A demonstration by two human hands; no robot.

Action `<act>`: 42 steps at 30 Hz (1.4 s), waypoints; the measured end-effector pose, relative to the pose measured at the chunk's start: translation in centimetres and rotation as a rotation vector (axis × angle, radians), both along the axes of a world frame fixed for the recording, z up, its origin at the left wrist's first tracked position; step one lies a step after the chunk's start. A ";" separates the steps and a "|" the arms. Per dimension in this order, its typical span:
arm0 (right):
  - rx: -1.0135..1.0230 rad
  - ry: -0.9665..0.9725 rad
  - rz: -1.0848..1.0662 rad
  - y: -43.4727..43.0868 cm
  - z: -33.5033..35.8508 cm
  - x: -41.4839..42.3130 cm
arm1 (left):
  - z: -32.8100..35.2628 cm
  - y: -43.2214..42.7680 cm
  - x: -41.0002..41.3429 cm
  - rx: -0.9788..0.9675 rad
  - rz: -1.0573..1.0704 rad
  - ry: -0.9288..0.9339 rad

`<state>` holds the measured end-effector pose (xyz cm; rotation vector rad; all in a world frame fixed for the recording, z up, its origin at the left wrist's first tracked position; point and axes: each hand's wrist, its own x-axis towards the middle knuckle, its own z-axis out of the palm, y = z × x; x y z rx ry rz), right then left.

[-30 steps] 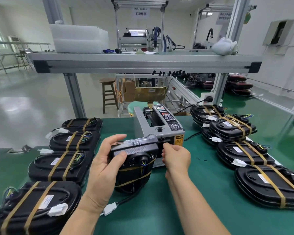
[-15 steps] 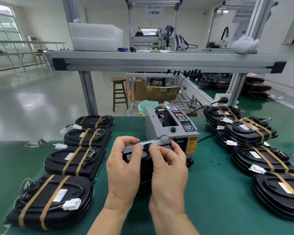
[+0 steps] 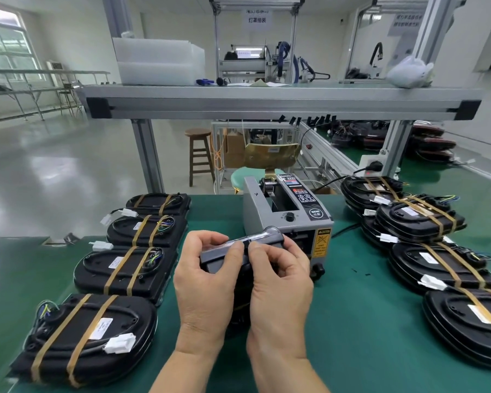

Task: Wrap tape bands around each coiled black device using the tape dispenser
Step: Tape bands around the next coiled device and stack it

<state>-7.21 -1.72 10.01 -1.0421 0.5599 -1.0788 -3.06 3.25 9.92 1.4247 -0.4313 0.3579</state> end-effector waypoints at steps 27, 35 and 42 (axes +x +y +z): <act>-0.430 0.183 0.681 -7.1 -3.6 -2.2 | -1.0 1.1 2.6 -0.333 -0.072 0.288; -1.018 0.552 0.345 -8.6 -3.7 -3.2 | -4.4 1.1 2.5 -0.268 -0.273 0.437; -1.279 0.631 0.191 -9.0 -4.3 -2.9 | -4.3 1.3 1.9 0.196 -0.435 0.139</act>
